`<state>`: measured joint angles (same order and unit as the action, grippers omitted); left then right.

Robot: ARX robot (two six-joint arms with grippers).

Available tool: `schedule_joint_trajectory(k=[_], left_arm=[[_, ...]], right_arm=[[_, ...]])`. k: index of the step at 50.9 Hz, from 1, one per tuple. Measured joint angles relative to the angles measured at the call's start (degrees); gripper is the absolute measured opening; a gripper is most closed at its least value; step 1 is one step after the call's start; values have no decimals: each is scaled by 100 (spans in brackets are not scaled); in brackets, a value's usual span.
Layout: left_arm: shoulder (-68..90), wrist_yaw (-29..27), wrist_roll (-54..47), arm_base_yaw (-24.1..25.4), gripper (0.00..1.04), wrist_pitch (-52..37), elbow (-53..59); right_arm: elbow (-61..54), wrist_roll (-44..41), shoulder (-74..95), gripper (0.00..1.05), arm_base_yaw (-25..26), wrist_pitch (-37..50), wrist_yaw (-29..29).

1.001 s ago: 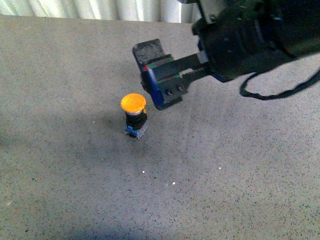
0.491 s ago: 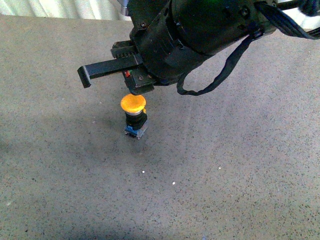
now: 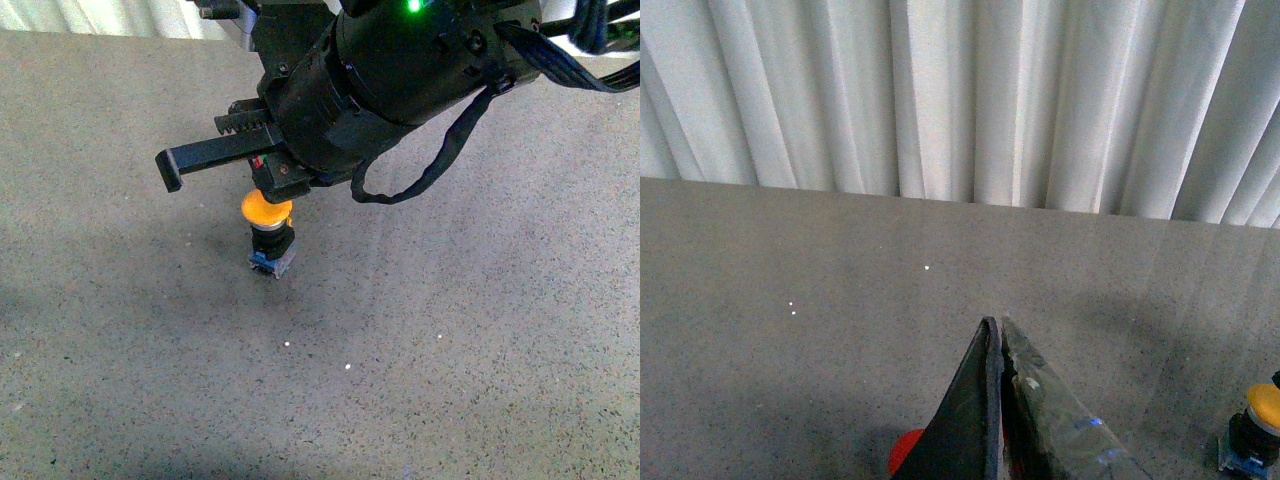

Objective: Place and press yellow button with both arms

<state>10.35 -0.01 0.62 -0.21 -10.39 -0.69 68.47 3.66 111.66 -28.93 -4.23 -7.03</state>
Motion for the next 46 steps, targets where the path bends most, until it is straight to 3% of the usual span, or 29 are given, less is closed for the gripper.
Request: schedule_joint_trajectory(k=[6,35,46], left_arm=[[-833,2,-2,0,1,986,-2],[-940,2,-4,9,1,1040,-2],[-940,2,-2,9,1,1040,-2]], right_arm=[[0,-4,57,1,4,-39,22],[2,28,358,1,20,-103,22],[-334,286,122,1,105,629,-39]])
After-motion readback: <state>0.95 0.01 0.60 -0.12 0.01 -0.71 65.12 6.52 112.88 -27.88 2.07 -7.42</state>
